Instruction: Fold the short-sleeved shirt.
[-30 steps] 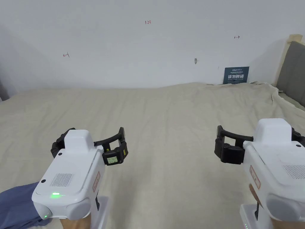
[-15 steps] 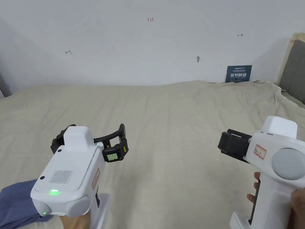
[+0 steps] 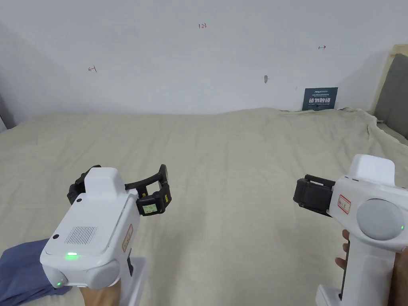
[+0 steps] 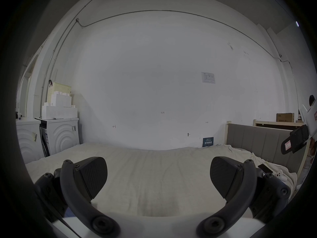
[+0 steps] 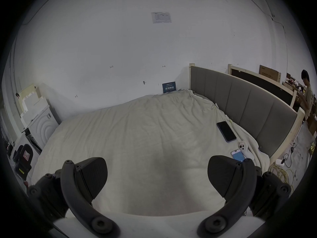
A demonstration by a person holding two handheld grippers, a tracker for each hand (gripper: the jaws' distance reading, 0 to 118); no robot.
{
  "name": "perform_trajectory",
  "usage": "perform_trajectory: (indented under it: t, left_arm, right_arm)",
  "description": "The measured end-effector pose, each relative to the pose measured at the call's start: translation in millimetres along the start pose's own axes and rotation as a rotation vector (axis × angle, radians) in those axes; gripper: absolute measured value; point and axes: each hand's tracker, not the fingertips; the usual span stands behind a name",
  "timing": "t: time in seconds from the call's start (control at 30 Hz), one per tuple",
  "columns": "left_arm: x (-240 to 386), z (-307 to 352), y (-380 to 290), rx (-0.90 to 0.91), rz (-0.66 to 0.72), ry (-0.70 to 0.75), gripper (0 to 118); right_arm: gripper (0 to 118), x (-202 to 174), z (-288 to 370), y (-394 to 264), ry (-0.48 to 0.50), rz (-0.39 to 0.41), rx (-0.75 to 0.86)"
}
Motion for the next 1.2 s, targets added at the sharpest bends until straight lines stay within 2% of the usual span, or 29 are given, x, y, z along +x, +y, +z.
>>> perform_trajectory:
  t: [0.2,0.43,0.5,0.63,1.2]
  left_arm:
    - [0.1,0.1,0.8,0.005,0.001,0.001,118]
    - [1.1,-0.1,0.6,0.008,0.004,0.002,118]
    - [1.3,0.3,0.0,0.009,0.001,0.000,118]
    - [2.7,1.1,-0.5,0.011,-0.004,-0.001,118]
    - [4.1,1.0,-0.5,0.014,-0.007,0.000,118]
  right_arm:
    - [116,6.6,-4.1,-2.5,0.030,0.051,0.155]
    - [116,7.1,6.5,-22.8,0.061,0.100,0.479]
    - [117,7.2,5.2,-26.6,0.062,0.125,0.518]
    - [117,3.6,4.9,-32.7,0.052,0.158,0.553]
    - [118,9.0,0.8,-34.9,0.059,0.163,0.572]
